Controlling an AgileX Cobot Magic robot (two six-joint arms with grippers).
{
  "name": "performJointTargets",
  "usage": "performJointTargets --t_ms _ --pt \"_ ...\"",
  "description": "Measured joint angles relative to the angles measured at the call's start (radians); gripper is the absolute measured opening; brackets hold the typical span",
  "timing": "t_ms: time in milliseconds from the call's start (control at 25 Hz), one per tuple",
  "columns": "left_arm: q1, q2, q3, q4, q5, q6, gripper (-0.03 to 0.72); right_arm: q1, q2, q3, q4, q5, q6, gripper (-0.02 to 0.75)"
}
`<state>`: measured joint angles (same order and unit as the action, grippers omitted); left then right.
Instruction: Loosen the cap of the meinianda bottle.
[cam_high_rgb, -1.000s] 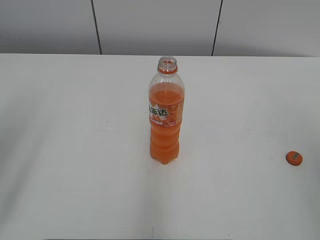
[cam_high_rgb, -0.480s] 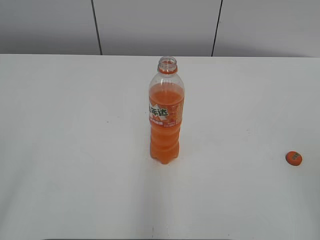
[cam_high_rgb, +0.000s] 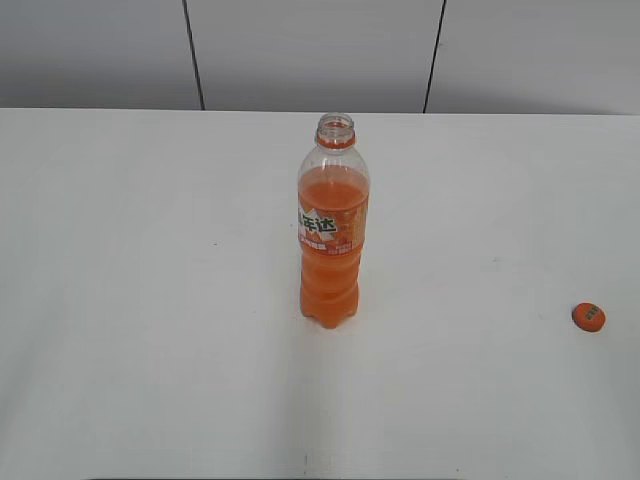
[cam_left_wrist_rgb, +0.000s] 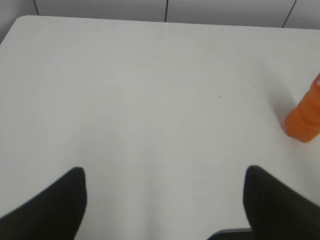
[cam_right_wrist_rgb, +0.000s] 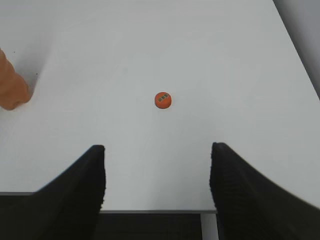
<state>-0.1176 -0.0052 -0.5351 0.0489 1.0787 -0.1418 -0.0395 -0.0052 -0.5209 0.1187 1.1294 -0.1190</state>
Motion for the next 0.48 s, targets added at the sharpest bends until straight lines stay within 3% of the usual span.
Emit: performJointTargets --t_ms 480 --pt "0.0 -0.001 0.0 0.0 -0.003 0.0 0.573 0.0 0.0 0.013 -0.037 -0.024 0.006 0.493"
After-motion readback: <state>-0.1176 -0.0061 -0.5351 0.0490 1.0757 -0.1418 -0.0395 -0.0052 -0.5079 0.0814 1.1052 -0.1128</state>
